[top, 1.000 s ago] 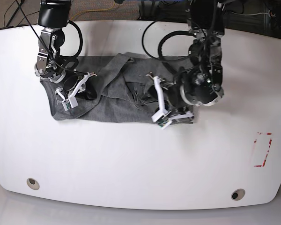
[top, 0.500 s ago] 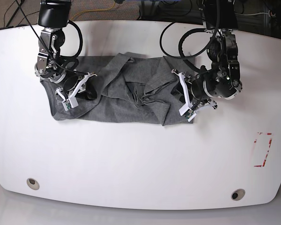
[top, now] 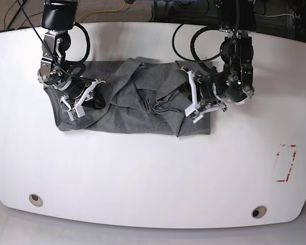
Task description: Layout the t-shirt on the table in an organized manner, then fold the t-shirt properly
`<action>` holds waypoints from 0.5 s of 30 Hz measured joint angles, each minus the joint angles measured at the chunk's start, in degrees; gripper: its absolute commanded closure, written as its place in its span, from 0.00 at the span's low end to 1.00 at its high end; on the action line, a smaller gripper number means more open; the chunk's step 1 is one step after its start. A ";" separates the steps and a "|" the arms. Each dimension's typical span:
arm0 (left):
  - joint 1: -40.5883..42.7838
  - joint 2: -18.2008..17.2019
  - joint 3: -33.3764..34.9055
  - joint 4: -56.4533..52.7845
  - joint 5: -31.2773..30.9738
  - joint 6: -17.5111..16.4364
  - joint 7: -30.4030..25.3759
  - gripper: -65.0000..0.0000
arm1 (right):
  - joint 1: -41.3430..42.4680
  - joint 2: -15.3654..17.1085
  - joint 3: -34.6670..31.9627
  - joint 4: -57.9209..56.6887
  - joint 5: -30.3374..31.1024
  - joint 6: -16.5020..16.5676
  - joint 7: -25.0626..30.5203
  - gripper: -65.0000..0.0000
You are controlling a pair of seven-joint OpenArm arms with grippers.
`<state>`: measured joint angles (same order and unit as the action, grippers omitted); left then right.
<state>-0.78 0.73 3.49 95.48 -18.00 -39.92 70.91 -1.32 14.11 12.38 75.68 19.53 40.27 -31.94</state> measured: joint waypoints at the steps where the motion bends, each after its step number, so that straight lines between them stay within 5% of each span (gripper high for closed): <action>1: -0.02 -0.02 1.31 -0.04 0.00 -0.04 1.33 0.71 | 0.00 0.00 0.00 0.00 0.00 0.00 0.00 0.87; 10: -1.90 -0.13 13.07 0.61 0.02 0.04 9.77 0.71 | 0.02 0.02 0.00 0.00 0.00 0.02 -0.09 0.87; 15: -3.23 0.02 18.80 5.11 -0.07 0.00 9.51 0.71 | 0.04 0.00 0.00 0.00 0.00 0.04 -0.09 0.87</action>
<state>-4.01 0.75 22.28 100.60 -18.06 -39.92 80.42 -1.28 14.11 12.38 75.68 19.53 40.32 -32.03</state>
